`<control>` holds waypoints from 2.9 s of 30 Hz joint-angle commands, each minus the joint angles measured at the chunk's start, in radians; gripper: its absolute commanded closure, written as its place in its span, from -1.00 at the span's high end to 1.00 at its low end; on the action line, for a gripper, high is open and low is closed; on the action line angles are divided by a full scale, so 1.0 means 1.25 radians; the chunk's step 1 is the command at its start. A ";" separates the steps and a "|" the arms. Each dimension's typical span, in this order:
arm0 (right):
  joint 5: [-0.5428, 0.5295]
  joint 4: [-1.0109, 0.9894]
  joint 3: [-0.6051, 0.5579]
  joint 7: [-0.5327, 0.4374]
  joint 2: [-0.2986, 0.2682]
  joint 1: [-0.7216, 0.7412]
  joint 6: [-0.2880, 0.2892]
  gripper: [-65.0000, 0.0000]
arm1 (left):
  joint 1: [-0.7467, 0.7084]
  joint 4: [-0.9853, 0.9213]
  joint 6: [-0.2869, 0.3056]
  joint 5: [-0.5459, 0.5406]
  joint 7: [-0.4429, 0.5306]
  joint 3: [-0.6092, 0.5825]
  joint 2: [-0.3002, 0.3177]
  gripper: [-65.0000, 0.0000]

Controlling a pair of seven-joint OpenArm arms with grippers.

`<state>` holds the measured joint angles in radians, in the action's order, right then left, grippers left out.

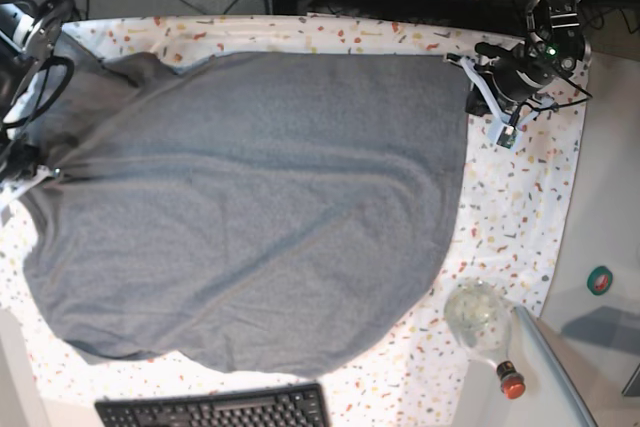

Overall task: Layout the t-shirt on the table in an organized manner, then fold the t-shirt properly
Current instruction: 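Grasp the shirt's corners with both grippers near the cloth border, then hold both corners and pull them apart to stretch the shirt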

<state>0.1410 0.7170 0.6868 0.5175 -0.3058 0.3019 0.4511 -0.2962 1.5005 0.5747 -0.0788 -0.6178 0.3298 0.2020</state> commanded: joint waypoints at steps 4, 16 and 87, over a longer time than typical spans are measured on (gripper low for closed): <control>0.007 0.004 -0.001 -0.027 -0.030 0.046 -0.009 -1.00 | 0.007 0.013 -0.001 -0.006 0.012 0.008 -0.019 -1.00; 0.003 0.339 0.065 0.069 0.039 -0.024 0.056 -1.00 | -0.008 0.044 0.000 -0.070 0.012 0.087 -0.012 -1.00; -0.261 0.720 0.237 0.285 0.287 -0.442 0.198 0.52 | -0.053 -0.174 0.099 -0.397 -0.134 0.099 -0.012 -1.00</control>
<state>-0.1757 1.6039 0.9798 0.8852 0.0628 -0.2516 0.6968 -0.3519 1.2789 0.7040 -0.6006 -0.7490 0.4545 0.1810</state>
